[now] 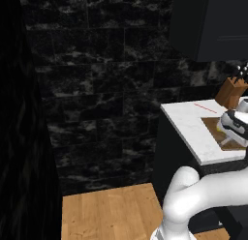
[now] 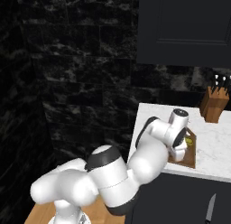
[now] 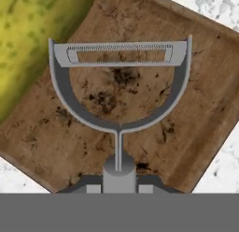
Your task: Place the appropriate cutting tool for cutting the cucumber skin on the cutting board.
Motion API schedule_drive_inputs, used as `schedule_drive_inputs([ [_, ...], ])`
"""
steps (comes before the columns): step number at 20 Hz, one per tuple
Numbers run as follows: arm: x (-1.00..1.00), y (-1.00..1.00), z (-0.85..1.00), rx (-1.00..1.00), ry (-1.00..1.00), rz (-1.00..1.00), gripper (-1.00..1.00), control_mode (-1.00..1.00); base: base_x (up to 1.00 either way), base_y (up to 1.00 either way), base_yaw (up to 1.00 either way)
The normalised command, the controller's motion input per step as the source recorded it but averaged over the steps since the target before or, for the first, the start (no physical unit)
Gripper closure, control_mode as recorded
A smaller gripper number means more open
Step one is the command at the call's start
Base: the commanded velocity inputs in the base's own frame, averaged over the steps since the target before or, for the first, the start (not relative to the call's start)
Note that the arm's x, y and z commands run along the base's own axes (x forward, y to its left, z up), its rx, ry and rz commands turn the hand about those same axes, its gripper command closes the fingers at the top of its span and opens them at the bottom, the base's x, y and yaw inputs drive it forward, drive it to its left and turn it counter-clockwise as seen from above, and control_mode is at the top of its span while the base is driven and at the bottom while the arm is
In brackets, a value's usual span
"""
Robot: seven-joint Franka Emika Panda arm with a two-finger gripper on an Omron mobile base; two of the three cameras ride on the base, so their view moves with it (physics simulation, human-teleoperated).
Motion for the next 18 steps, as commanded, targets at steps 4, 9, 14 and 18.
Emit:
schedule_drive_inputs([
  [4,0.00,0.11,-0.16,0.00,0.00,0.00,-1.00,-1.00,0.00,0.00,0.00],
  [9,-0.05,0.01,0.08,0.00,0.00,0.00,-1.00,-1.00,0.00,0.00,0.00],
  [14,-0.60,0.02,0.73,0.02,-0.07,0.00,-1.00,-1.00,0.00,0.00,0.00],
  [18,-0.66,0.21,0.75,0.00,-0.09,0.00,-1.00,-1.00,0.00,0.00,0.00],
])
